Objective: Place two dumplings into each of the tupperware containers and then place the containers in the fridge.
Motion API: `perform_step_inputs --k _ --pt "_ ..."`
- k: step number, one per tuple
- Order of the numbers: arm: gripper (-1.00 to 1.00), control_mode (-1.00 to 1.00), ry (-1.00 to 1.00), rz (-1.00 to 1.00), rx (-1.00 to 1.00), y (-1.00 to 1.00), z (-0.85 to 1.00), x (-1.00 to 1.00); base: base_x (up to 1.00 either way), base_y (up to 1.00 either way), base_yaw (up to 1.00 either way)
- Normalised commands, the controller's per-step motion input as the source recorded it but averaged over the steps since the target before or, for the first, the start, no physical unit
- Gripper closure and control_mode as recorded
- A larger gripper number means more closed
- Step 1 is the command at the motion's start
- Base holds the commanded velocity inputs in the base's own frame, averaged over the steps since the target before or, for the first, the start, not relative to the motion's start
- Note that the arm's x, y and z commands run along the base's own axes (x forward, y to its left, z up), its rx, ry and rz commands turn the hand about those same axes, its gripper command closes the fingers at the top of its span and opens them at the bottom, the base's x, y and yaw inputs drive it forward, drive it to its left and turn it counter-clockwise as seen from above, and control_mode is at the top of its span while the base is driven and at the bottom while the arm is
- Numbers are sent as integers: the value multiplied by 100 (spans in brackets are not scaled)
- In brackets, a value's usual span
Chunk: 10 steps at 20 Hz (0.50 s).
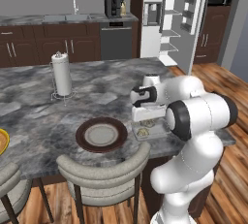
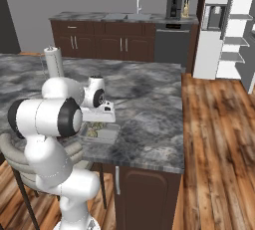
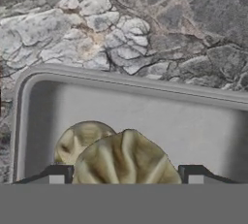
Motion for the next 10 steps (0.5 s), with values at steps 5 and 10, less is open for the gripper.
perform_step_inputs --k 5,10 --pt "100 -100 0 -1 0 -25 -32 -19 0 0 0" --pt "-100 -100 0 0 0 0 -12 -2 0 0 0"
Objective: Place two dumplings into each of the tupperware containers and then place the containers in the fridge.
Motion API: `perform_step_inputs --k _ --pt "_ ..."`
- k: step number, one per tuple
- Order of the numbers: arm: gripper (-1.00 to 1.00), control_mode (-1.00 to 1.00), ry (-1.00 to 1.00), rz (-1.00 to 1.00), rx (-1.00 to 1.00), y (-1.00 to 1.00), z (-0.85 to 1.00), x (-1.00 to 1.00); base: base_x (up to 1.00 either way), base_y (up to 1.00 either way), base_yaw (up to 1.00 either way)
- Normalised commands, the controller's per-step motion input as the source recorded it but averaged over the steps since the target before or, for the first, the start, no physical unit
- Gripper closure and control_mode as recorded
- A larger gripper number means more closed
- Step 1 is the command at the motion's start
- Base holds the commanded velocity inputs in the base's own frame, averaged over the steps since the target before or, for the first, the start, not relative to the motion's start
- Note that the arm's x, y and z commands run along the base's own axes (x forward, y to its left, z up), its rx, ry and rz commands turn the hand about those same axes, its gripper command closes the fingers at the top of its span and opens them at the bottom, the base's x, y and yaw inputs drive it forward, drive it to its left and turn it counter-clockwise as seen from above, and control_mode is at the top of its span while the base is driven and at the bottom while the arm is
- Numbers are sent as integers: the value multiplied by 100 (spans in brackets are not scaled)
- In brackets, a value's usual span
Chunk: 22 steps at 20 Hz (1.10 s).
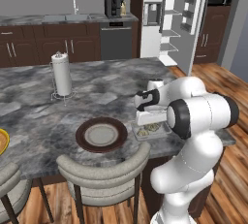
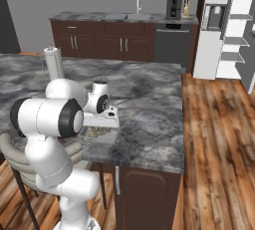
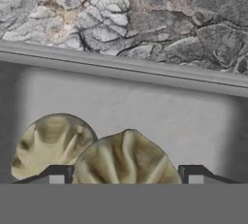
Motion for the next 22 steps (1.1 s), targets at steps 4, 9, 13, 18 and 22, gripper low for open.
perform_step_inputs --k 4,9,13,18,22 --pt "-100 -100 -1 0 0 0 0 0 0 0 0" --pt "-100 -100 0 -2 0 -11 1 -4 0 0 0" --pt "-100 -100 0 -3 0 -18 18 -1 0 0 0" --pt "-100 -100 0 -6 0 -56 5 0 0 0 0" --pt "-100 -100 -2 -2 0 -34 -5 3 0 0 0"
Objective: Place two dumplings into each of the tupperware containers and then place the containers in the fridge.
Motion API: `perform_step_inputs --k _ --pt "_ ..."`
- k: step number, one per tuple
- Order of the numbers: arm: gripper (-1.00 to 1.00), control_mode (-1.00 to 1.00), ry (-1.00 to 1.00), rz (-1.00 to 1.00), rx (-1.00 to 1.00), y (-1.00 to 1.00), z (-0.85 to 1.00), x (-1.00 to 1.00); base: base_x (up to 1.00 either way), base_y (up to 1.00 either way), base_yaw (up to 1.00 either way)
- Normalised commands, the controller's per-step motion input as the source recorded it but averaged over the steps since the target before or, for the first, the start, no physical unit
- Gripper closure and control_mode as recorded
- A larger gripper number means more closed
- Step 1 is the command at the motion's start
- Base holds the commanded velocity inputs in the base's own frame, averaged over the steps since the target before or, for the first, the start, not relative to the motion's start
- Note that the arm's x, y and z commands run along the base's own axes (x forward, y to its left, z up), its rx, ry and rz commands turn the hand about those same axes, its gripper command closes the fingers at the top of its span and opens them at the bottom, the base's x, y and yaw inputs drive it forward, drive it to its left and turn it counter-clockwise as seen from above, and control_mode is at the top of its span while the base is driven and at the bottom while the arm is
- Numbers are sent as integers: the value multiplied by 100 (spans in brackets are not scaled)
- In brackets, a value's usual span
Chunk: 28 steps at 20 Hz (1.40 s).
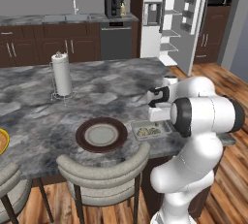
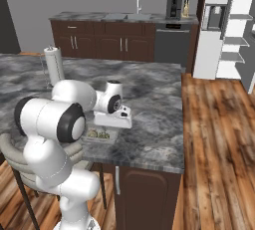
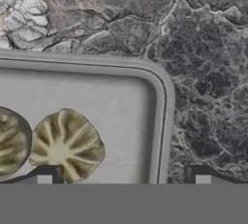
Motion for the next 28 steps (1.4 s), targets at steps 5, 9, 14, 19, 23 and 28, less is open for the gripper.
perform_step_inputs --k 5,9,14,19,23,28 --pt "-100 -100 -3 0 1 -21 -11 10 0 0 0" --pt "-100 -100 0 0 3 -23 -25 7 0 0 0" --pt "-100 -100 0 0 0 -8 -26 5 0 0 0" --pt "-100 -100 0 0 0 -7 -18 0 0 0 0" --pt "100 -100 0 0 0 0 -29 0 0 0 0" --pt "100 -100 0 0 0 0 0 0 0 0 0"
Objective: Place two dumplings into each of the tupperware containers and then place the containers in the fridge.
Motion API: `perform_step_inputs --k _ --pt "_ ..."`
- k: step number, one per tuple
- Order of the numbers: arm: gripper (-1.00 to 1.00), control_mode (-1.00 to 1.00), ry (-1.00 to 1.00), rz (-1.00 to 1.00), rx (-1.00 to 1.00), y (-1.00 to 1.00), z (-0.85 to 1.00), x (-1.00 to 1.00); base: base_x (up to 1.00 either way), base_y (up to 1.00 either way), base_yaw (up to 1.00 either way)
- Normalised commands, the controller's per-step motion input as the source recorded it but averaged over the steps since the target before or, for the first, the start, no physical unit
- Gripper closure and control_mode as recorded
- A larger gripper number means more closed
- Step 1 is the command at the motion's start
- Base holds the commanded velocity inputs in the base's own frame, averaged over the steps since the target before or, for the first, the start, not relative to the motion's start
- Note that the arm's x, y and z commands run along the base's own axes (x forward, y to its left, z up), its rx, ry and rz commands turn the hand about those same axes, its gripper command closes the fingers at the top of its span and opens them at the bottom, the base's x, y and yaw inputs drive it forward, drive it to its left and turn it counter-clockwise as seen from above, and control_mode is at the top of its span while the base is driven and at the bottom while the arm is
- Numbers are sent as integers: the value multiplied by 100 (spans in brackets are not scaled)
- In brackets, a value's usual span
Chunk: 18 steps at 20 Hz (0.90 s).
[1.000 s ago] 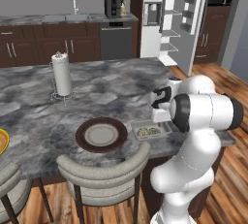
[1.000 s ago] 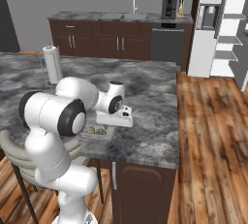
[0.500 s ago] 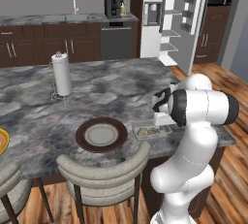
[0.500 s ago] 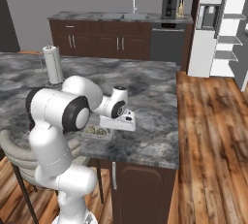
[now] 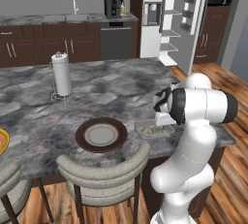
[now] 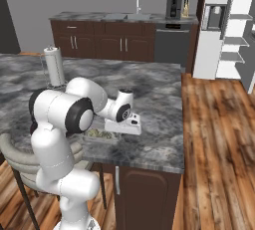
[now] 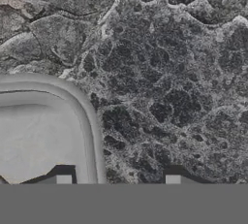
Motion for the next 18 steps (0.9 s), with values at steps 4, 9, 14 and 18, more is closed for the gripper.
perform_step_inputs --k 4,9,14,18 --pt "100 -100 0 0 0 0 0 0 0 0 0" --pt "100 -100 0 0 0 0 12 0 0 0 0" --pt "100 -100 2 -6 2 -5 89 0 0 0 0" --pt "100 -100 4 -19 0 19 97 -10 0 0 0"
